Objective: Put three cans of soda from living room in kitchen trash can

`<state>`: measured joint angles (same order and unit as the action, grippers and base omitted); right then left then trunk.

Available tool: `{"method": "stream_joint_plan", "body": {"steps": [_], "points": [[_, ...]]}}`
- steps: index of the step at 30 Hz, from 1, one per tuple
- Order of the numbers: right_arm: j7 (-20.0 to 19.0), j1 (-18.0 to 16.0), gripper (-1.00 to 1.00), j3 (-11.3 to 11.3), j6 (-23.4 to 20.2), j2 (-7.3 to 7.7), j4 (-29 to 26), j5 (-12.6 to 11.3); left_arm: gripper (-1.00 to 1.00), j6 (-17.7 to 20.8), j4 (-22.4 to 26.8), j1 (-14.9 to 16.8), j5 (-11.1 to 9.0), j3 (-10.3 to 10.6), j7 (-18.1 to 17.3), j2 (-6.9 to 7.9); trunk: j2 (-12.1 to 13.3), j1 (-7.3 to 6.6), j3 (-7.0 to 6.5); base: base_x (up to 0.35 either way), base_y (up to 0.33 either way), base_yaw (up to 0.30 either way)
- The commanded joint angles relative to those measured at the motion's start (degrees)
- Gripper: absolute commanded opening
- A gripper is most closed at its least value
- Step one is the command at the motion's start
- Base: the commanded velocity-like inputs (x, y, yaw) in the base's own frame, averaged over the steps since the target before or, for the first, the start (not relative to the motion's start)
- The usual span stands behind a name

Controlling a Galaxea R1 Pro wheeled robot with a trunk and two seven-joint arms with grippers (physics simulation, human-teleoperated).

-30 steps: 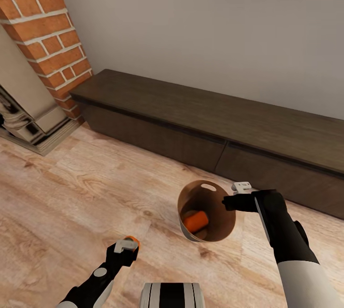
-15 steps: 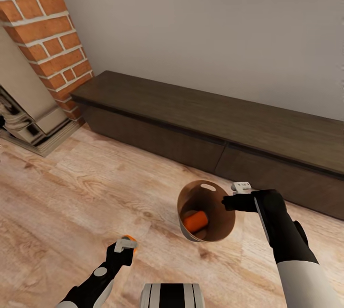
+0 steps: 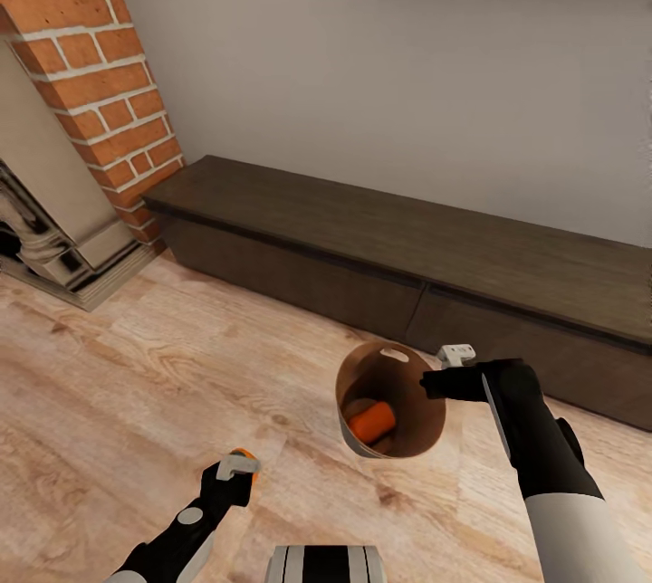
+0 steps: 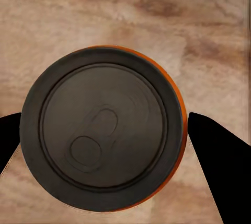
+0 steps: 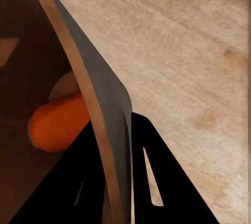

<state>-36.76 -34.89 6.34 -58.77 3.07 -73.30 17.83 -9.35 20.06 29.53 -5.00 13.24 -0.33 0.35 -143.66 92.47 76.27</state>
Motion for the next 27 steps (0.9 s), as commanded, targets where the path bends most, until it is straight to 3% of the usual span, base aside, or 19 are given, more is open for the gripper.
{"method": "stream_joint_plan", "body": {"steps": [1, 27], "points": [[-0.3, 0.0, -1.0, 0.0, -0.5, 0.01, 0.0, -1.5, -1.0, 0.0, 0.0, 0.0, 0.0, 0.0, 0.0, 0.0, 0.0, -0.03, -0.23, 0.0, 0.0, 0.0], [-0.4, 0.0, -1.0, -0.1, -0.5, 0.01, 0.3, -1.8, -1.0, 0.3, -0.2, 0.0, 0.2, 0.4, -0.3, 0.0, 0.4, -0.7, -5.99, 0.0, 0.0, 0.0]]}}
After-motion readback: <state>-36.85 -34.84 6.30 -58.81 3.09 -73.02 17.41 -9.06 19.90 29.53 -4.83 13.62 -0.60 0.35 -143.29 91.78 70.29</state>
